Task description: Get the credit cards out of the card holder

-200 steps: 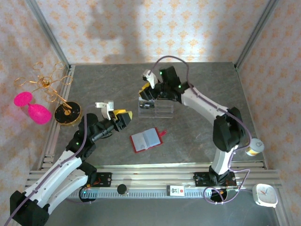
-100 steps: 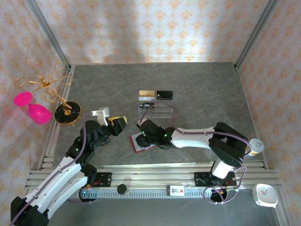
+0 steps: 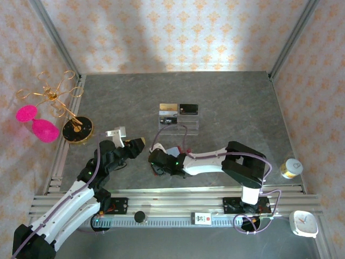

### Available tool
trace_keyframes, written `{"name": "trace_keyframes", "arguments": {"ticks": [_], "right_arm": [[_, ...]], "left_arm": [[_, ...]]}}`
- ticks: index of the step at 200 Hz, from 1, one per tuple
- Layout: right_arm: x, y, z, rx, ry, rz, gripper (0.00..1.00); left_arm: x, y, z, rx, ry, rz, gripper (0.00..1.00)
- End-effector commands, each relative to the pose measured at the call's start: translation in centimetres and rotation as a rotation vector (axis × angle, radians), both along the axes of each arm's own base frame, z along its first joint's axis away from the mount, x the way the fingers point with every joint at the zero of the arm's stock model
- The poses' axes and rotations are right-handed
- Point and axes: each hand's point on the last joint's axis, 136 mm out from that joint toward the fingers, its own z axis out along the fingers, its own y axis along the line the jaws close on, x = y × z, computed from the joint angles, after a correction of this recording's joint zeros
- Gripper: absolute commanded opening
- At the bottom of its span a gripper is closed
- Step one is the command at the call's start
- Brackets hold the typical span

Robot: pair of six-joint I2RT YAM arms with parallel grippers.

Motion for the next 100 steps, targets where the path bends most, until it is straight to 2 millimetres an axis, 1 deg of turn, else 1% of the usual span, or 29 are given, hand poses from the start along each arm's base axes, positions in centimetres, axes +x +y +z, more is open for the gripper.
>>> {"name": "trace_keyframes", "arguments": {"ticks": [1,6,23,34,43,54,76,91,100], "right_arm": [[-0.1,-0.8,-1.5,-0.077,0.008,-0.019,0.37],[-0.1,-0.9,-1.8,-0.083,0.016,-0.022,0.33],[-0.3,-0.9,-2.3,-0.084,0.037,-0.036,0.15],[-0.3,-0.8,-2.1,-0.064,0.039,-0.053,0.05],[-0.2,-0.6,-1.6,-0.035,0.038,-0.067,0.0],[0.1,-0.2,-0.6,0.019,0.032,-0.087,0.0],[0.7,0.3,1.7,0.152,0.044,-0.15,0.0],[1.2,0.4,3.0,0.238,0.057,-0.185,0.0],[1.6,0.2,3.5,0.255,0.046,-0.21,0.0]], "left_arm": [[-0.2,-0.5,-0.6,-0.019,0.008,-0.033,0.43],[-0.2,-0.7,-0.7,-0.02,0.011,-0.039,0.41],[-0.3,-1.1,-1.3,-0.029,0.03,-0.064,0.37],[-0.4,-1.4,-1.7,-0.036,0.041,-0.076,0.35],[-0.4,-1.5,-2.0,-0.042,0.05,-0.079,0.33],[-0.5,-1.7,-2.5,-0.05,0.061,-0.087,0.29],[-0.7,-2.0,-3.8,-0.073,0.092,-0.092,0.12],[-1.0,-2.4,-5.2,-0.074,0.13,-0.102,0.01],[-1.1,-2.6,-6.0,-0.063,0.155,-0.107,0.0]]}}
